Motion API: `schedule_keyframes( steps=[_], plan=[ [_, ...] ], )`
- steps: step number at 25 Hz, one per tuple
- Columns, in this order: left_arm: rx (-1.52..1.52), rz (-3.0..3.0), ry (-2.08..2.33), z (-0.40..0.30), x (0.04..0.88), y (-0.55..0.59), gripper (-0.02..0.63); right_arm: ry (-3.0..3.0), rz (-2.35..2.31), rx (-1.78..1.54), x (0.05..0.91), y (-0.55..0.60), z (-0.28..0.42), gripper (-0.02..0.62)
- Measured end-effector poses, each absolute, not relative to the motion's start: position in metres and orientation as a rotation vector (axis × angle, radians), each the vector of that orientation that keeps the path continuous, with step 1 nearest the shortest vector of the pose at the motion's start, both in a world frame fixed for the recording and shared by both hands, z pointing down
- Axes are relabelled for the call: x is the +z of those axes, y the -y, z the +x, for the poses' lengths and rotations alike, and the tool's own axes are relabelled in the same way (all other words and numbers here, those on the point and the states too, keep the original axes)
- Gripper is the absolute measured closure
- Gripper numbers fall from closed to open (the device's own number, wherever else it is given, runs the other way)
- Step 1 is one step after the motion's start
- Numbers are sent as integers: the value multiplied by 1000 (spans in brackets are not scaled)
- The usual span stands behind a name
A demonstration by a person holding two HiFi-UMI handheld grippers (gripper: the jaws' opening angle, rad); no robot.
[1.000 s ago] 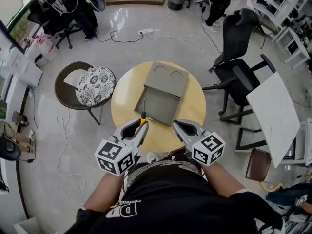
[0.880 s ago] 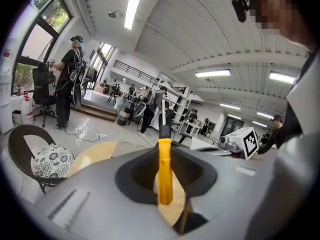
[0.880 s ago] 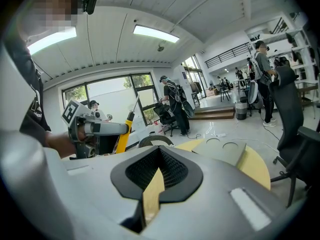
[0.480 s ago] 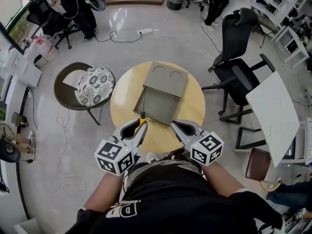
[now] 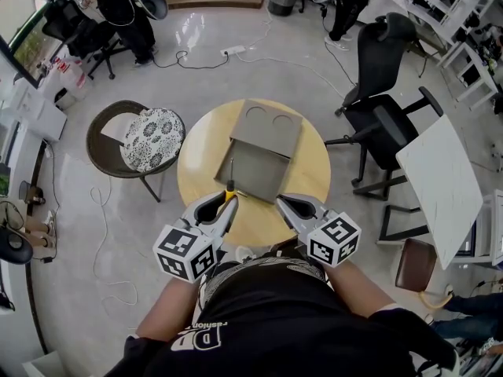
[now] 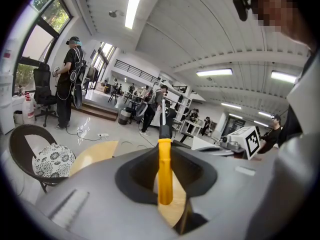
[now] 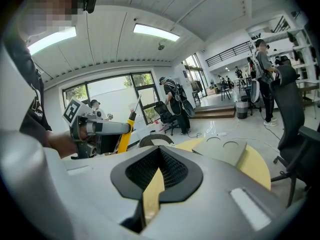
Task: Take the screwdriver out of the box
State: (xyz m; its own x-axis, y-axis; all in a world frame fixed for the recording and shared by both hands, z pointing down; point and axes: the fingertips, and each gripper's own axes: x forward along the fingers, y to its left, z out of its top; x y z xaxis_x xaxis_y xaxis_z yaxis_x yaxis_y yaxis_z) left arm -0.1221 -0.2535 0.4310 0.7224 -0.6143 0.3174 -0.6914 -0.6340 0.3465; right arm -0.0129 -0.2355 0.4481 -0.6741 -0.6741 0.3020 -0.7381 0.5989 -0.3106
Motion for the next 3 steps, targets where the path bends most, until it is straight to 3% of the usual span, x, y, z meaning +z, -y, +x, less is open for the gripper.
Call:
schedule_keyframes(
  steps=[3],
  plan=[
    [237,2478,1004,-123,433,254,469,2670,1188,624,449,235,-12,595]
  ],
)
